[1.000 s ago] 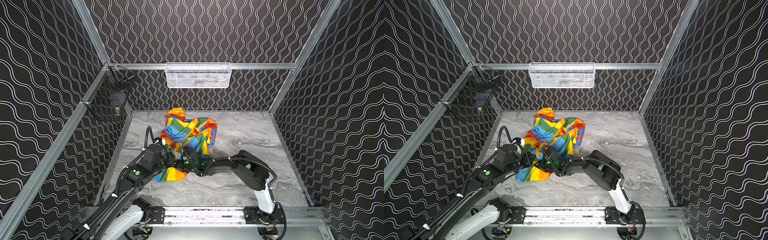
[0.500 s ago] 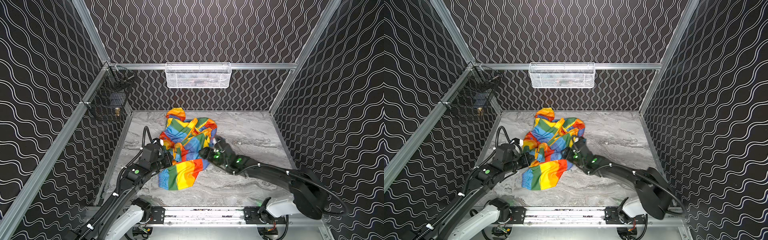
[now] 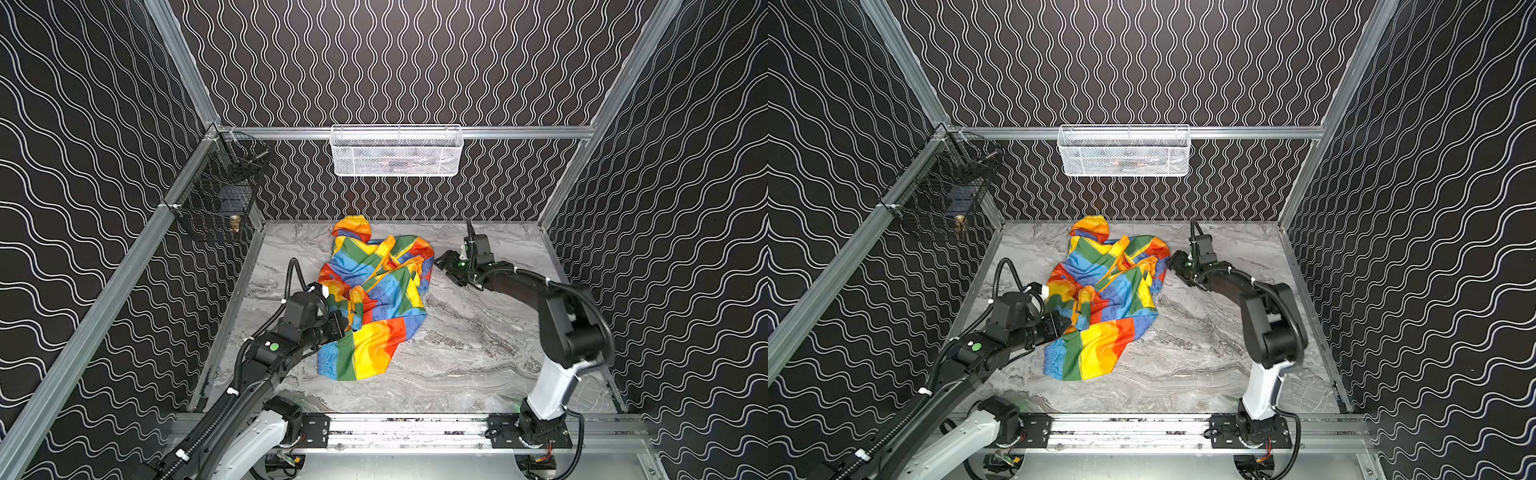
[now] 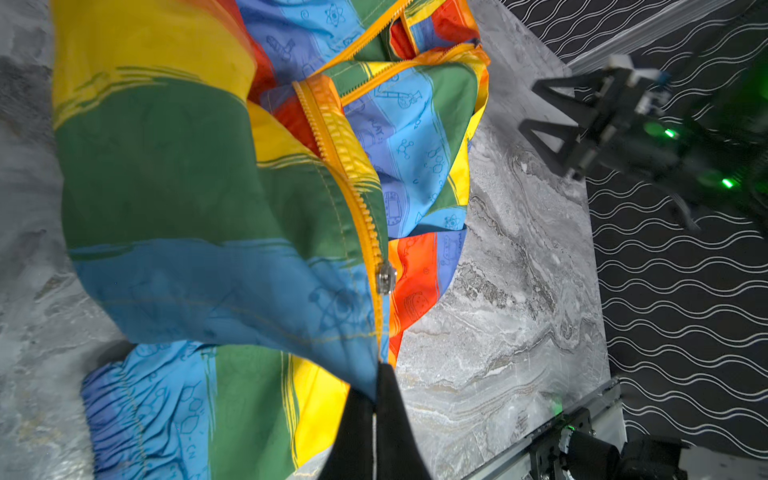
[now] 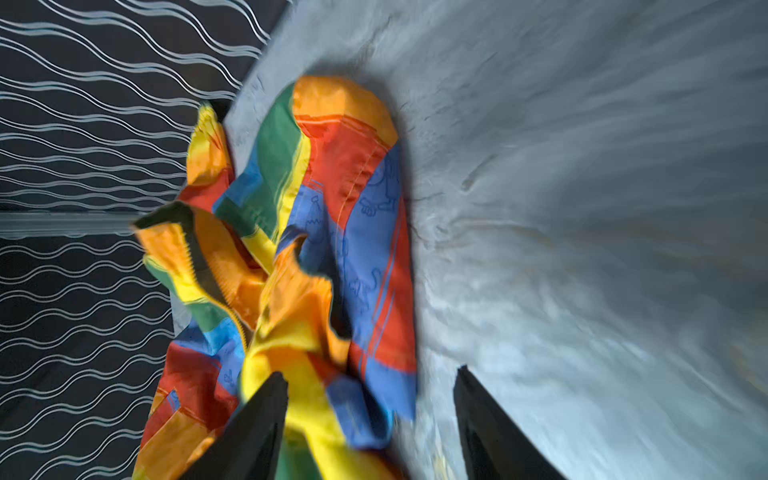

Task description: Zip up the jacket

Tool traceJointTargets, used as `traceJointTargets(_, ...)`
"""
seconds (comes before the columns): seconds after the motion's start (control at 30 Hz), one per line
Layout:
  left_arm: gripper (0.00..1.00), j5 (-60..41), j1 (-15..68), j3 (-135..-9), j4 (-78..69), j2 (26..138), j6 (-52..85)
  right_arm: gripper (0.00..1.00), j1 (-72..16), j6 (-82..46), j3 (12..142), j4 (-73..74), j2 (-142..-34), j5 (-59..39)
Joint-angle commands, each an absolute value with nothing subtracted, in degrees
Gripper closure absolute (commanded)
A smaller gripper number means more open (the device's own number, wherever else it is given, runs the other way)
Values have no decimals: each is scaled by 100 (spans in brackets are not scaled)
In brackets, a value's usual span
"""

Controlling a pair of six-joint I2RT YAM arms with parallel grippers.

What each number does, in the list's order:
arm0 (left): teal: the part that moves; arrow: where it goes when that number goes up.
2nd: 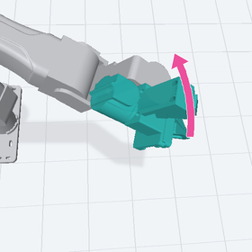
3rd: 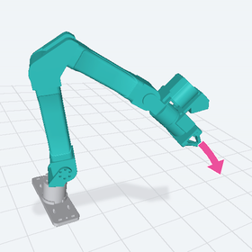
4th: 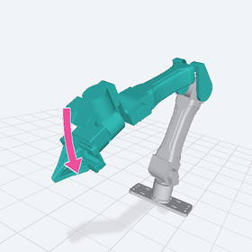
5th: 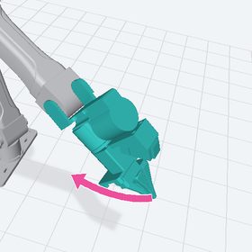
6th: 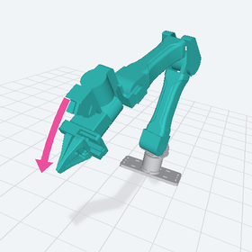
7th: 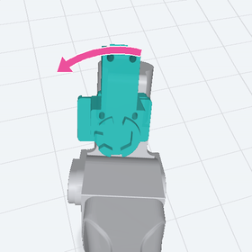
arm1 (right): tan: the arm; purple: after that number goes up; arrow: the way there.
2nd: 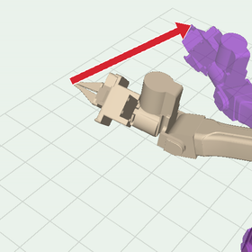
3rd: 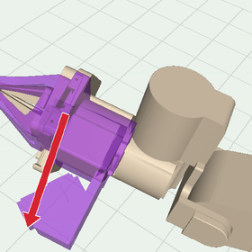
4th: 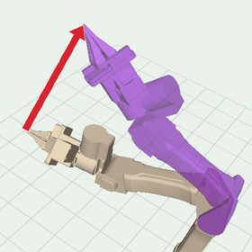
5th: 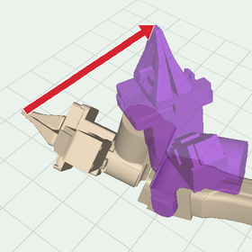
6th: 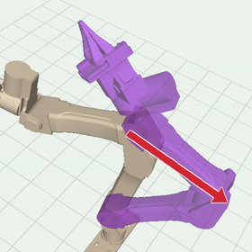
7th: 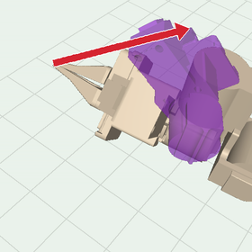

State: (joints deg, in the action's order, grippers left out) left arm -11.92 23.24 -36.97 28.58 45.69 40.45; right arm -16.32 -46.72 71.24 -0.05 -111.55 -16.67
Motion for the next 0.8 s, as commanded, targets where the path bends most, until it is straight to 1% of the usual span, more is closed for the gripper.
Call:
traceJointTargets(0.0, 100, -1301, 2311, -3649, 2917, 4475, 4113, 37, -1541, -4987, 7445, 399, -11711, -2392)
traceJointTargets(0.2, 100, -1343, 2307, -3536, 2891, 4446, 4190, 39, -1528, -5404, 7910, 730, -12462, -2521)
traceJointTargets(0.27, 100, -1367, 2298, -3516, 2848, 4476, 4210, 45, -1523, -5535, 8002, 956, -12680, -2658)
traceJointTargets(0.37, 100, -1365, 2298, -3538, 2830, 4522, 4185, 63, -1512, -5624, 8175, 1068, -12930, -2784)
traceJointTargets(0.47, 100, -1347, 2286, -3607, 2901, 4557, 4088, 95, -1436, -5617, 8015, 1171, -12802, -2783)
traceJointTargets(0.5, 100, -1330, 2294, -3635, 2940, 4571, 4052, 100, -1386, -5585, 7870, 1228, -12654, -2741)
traceJointTargets(0.63, 100, -1299, 2285, -3722, 3102, 4596, 3864, 100, -1109, -5229, 7332, 1014, -11891, -2462)
traceJointTargets(0.77, 100, -1285, 2274, -3775, 3198, 4588, 3729, 100, -642, -4864, 6755, 626, -11100, -2363)
